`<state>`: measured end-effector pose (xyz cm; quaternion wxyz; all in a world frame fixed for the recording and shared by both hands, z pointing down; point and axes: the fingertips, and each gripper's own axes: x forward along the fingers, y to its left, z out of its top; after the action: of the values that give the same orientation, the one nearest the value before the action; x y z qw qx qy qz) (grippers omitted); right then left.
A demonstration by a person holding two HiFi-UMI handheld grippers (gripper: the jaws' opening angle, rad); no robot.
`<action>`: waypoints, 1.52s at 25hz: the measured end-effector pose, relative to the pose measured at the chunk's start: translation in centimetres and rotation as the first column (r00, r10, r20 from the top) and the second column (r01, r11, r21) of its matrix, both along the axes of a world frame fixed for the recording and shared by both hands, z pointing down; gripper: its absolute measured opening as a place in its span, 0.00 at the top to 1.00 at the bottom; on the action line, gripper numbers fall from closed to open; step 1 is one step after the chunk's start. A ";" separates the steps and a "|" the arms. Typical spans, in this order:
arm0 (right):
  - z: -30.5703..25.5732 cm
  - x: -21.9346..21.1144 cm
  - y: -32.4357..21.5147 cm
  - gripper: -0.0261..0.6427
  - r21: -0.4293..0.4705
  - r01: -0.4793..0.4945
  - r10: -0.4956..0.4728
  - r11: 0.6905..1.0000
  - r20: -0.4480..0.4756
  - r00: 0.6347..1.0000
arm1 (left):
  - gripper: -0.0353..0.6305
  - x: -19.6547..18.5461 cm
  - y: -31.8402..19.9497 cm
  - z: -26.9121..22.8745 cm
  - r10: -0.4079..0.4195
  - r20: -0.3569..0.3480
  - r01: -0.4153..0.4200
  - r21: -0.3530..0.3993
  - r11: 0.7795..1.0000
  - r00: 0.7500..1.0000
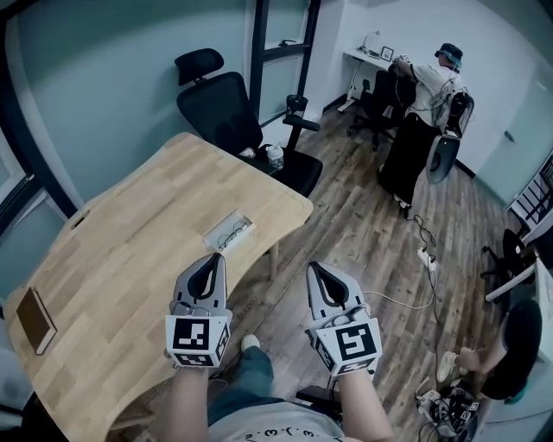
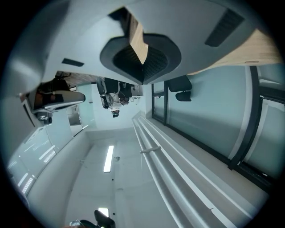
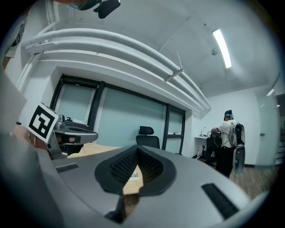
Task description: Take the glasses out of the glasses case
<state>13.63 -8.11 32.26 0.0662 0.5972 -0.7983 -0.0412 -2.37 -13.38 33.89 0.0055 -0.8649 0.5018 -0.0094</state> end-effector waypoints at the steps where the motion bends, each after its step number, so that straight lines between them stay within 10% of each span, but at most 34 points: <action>1: 0.0 0.2 -1.8 0.94 -0.002 0.004 -0.004 1.000 -0.003 1.000 | 0.92 0.1 -1.7 0.2 -0.004 -0.001 0.004 -0.005 1.000 1.000; 13: 2.1 -0.3 -19.6 0.94 -0.077 0.063 -0.064 0.995 -0.004 0.998 | 0.92 -0.1 -17.3 3.9 0.012 0.051 -0.006 -0.109 0.994 0.999; 18: 3.6 0.7 -23.2 0.94 -0.117 0.057 -0.057 0.991 0.003 0.998 | 0.72 0.4 -20.4 6.1 0.048 0.072 -0.034 -0.181 0.983 0.996; 27: 7.9 3.1 -25.5 0.94 -0.223 0.052 -0.050 0.973 0.012 0.999 | 0.78 1.5 -21.9 10.6 0.079 0.179 -0.026 -0.283 0.959 0.981; 38: 13.8 4.7 -27.0 0.94 -0.364 0.133 -0.130 0.922 0.033 0.991 | 0.84 3.2 -21.0 20.7 0.273 0.372 -0.019 -0.562 0.827 0.887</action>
<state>18.31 -35.12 46.06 0.1699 0.5198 -0.8304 0.1061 0.86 -34.35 54.59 -0.1267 -0.8426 0.3943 -0.3442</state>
